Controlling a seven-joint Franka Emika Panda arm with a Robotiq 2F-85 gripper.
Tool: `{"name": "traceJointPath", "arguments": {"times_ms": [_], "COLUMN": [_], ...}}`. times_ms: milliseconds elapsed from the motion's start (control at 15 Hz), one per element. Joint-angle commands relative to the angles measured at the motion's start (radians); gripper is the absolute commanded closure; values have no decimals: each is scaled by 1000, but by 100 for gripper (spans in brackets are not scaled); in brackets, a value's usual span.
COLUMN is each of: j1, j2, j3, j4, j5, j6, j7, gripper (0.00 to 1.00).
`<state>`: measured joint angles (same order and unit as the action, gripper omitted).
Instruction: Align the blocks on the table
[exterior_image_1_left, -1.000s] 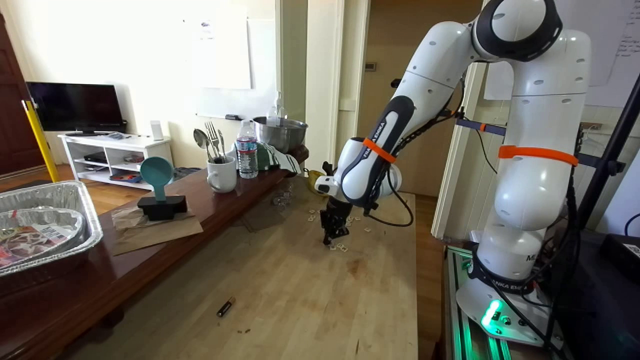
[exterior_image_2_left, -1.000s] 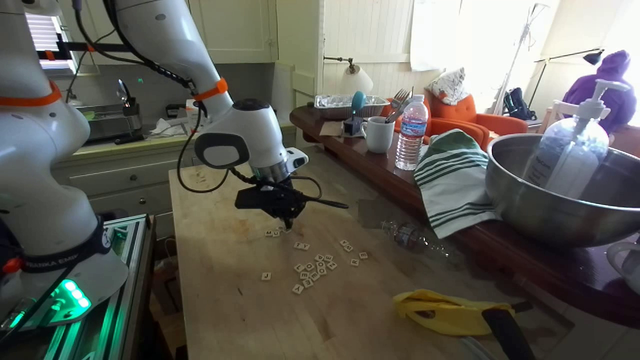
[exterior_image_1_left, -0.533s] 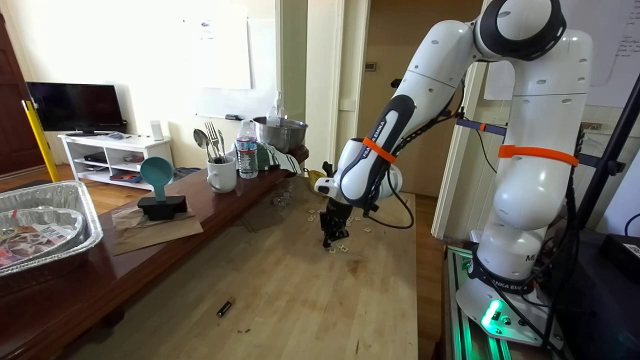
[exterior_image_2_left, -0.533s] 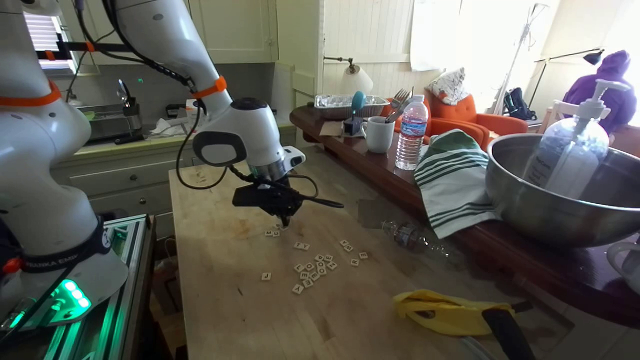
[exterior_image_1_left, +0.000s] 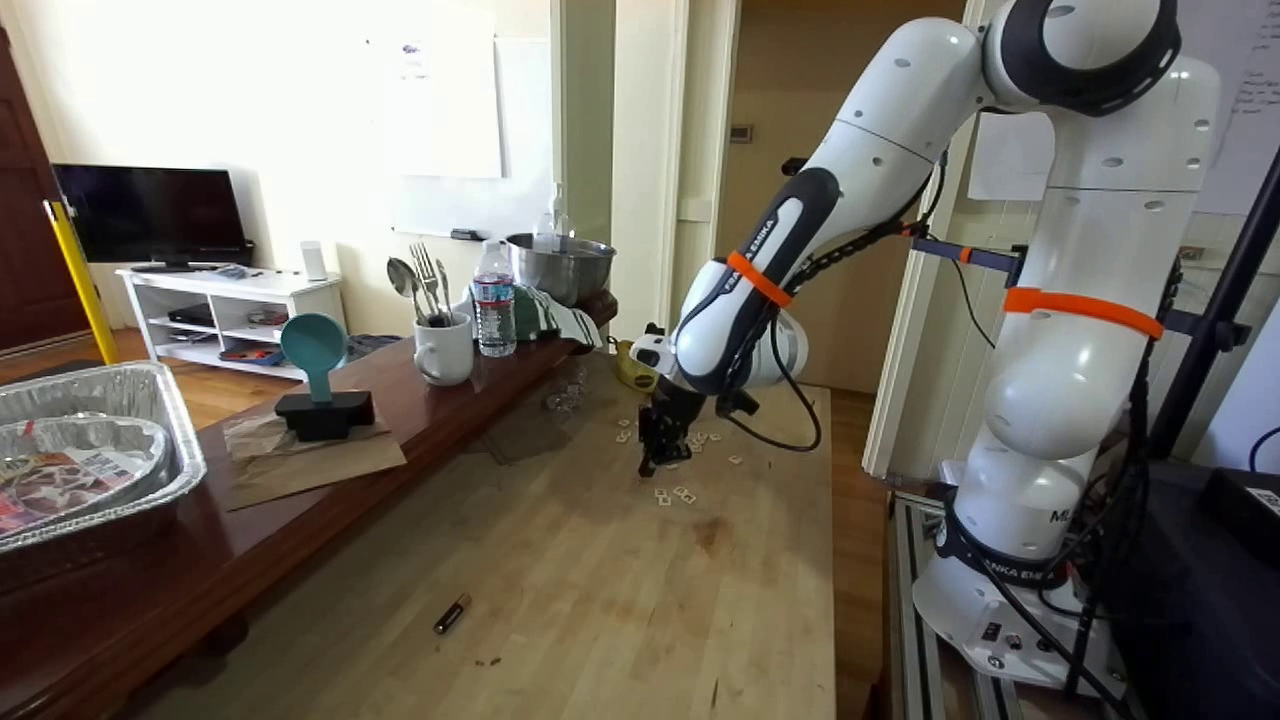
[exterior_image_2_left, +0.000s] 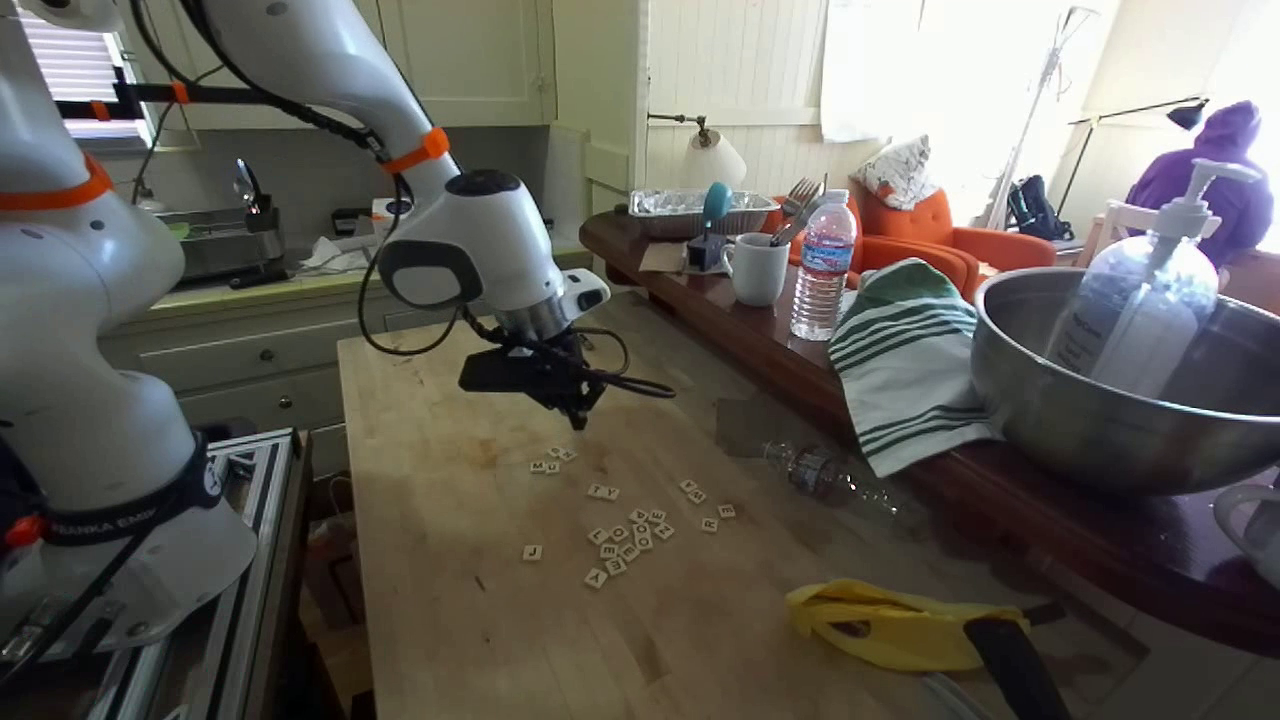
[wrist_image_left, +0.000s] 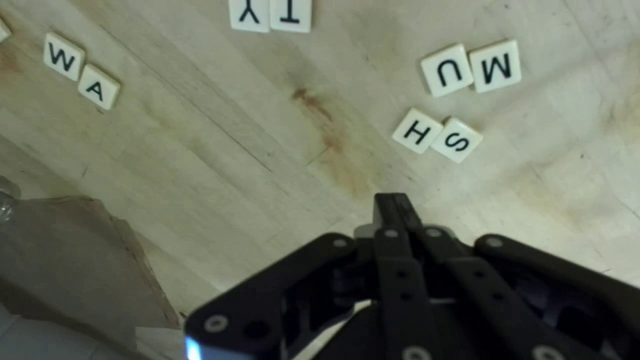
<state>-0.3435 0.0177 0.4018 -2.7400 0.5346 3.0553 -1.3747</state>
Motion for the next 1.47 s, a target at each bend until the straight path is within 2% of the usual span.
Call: {"name": "traceJointPath", "arguments": {"times_ms": [0,133,267,733,1200,1400], "j1": [-39,-59,-58,-39,-35,-35], "j2": [3,10,12,20,38,42], "j3": [-53,-94,-126,-109,-78,-74], "j4": [-10,-17,-17,-17,-14,-13], "j5": [-125,-244,-289,-185,-77,-76], "j6": [-25,-39,-69,-155,-95,-76], "j7": [55,120,149,140,93,92], "gripper": [100,100,100,100,100,100]}}
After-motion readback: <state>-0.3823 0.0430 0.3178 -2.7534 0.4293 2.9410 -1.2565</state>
